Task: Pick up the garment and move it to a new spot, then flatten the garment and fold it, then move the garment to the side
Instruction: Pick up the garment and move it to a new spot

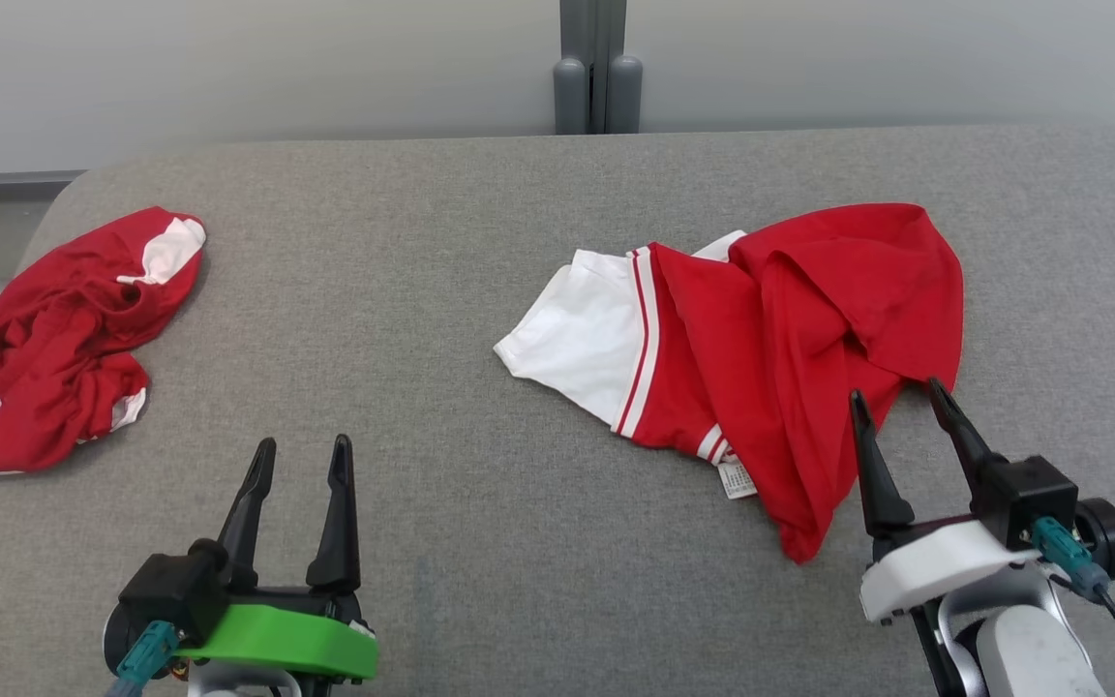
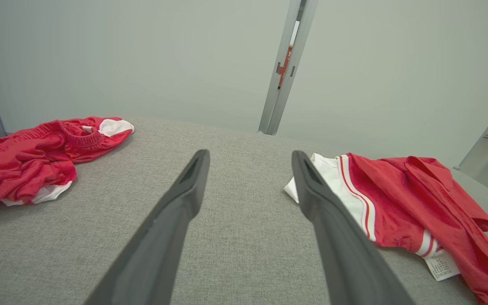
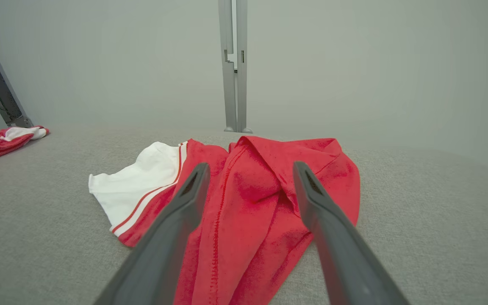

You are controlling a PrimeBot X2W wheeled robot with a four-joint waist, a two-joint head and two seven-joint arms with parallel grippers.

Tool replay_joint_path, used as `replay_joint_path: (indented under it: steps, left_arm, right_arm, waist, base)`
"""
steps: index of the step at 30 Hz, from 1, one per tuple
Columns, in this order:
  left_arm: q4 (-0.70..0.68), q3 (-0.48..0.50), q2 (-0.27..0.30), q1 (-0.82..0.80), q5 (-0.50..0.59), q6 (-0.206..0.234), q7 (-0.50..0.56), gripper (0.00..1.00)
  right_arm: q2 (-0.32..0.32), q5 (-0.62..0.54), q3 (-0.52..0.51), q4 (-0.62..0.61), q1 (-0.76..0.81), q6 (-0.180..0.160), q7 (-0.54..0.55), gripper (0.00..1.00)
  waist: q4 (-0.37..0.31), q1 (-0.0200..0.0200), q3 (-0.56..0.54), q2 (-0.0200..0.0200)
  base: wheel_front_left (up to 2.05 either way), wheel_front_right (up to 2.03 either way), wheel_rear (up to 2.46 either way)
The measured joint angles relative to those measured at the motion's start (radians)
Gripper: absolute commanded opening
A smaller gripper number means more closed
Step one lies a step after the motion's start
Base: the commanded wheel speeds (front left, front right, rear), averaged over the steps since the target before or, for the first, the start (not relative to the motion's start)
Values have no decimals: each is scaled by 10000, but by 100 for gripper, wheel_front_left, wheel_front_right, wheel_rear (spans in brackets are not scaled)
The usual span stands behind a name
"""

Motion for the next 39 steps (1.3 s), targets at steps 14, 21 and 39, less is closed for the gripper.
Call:
replay_joint_path:
  steps: [14, 21, 39]
  left_arm:
    - [23, -29, 0, 36, -10, 0, 0, 100]
    - [48, -115, 0, 4, -19, 0, 2, 100]
    - [167, -439, 0, -91, -267, 0, 2, 100]
  right_arm:
    - [-6, -115, 727, 1308, 218, 0, 617, 100]
    - [-8, -472, 951, 2332, -1474, 0, 1914, 100]
    - [-4, -2871, 1540, 4936, -5056, 0, 6420, 100]
  waist:
    - [-68, 0, -7, 0]
    - [88, 0, 154, 0]
    - [607, 0, 297, 0]
  base:
    - [0, 0, 0]
    - [0, 0, 0]
    - [0, 0, 0]
